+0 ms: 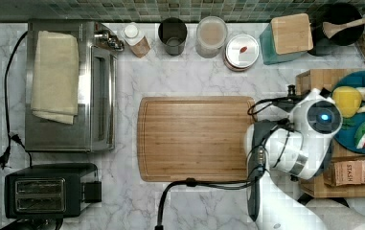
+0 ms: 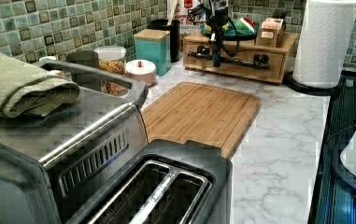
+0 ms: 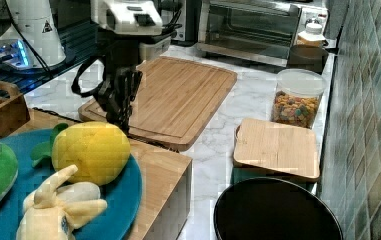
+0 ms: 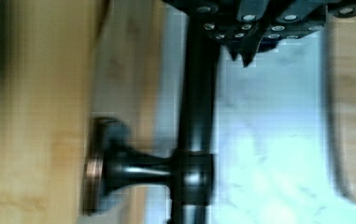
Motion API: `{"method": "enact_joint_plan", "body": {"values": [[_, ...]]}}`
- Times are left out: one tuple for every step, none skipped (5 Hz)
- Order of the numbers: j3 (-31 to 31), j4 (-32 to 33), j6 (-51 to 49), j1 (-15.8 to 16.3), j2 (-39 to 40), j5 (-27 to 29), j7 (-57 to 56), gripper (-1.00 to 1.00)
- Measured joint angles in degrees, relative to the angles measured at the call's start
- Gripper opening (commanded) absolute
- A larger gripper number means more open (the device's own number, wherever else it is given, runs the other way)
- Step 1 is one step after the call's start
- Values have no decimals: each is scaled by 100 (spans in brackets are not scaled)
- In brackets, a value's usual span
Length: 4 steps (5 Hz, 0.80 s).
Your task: Close the drawer.
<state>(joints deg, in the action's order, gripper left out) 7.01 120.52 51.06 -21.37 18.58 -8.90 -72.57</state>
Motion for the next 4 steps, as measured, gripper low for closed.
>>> {"method": "enact_joint_plan", "body": {"values": [[-36,22,0,17,-21,-39,6,-100],[8,34,31,77,-20,-93,6,-100],[9,34,11,81,-20,-106,6,-100],[23,34,11,98,-21,-107,6,-100]]}}
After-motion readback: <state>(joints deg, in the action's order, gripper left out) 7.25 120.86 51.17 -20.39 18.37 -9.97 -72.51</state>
